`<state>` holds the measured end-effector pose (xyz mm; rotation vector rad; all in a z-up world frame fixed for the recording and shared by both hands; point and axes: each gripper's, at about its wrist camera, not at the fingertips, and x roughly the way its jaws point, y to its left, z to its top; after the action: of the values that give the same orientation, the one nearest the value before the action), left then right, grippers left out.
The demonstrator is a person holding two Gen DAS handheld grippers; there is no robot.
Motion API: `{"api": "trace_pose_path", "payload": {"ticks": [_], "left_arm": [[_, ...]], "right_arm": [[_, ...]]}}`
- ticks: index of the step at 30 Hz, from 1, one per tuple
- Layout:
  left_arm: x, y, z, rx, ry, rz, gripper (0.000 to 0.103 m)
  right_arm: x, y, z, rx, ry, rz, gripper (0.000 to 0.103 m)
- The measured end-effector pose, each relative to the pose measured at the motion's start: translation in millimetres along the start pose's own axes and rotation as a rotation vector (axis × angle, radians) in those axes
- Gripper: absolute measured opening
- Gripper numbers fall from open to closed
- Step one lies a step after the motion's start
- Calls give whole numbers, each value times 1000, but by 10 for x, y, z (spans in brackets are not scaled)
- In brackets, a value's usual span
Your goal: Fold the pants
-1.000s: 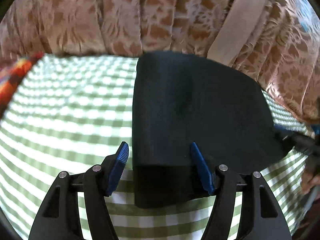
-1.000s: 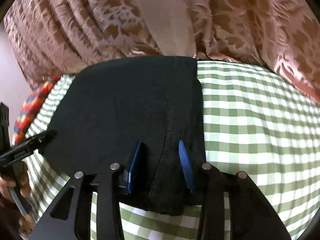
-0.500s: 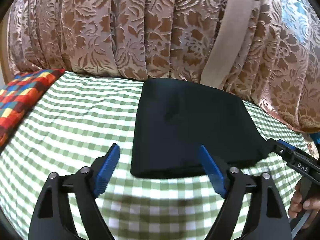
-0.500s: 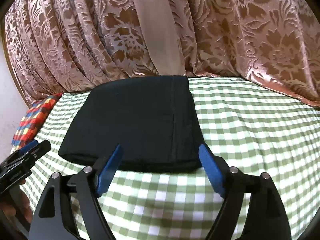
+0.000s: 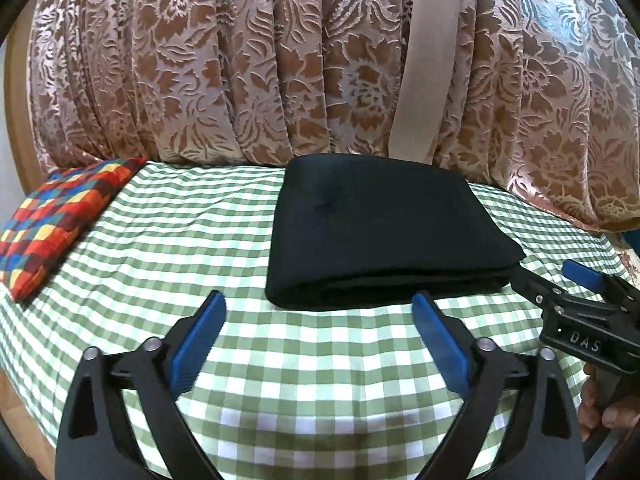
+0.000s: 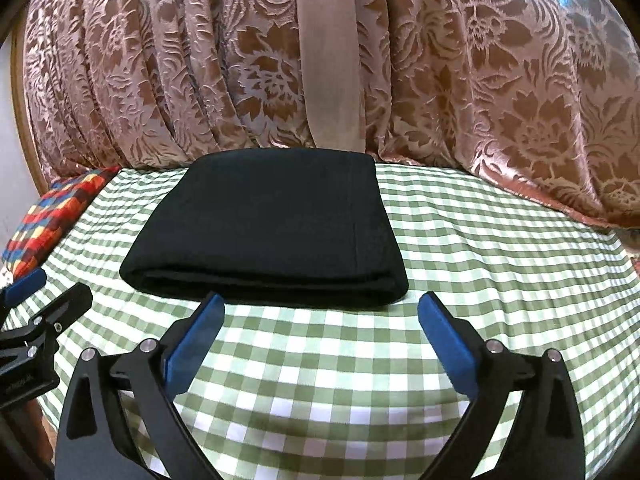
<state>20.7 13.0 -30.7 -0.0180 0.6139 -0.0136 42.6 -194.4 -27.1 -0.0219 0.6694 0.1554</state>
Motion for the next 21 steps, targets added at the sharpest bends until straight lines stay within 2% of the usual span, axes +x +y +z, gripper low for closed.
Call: {"api": "trace_pose_path", "payload": {"ticks": [5,11,21], "left_arm": [[-30,7,-64,-15,16,14,99],[-120,-66,-125,22,-6,52,99],[-178,-47,-123,15,-26,44,99]], "right_arm": [[-60,23,-69,0,-4,-3,100],[-130,2,-83,22,-15,-22,100],[-187,11,-100,17,-29,-39,100]]}}
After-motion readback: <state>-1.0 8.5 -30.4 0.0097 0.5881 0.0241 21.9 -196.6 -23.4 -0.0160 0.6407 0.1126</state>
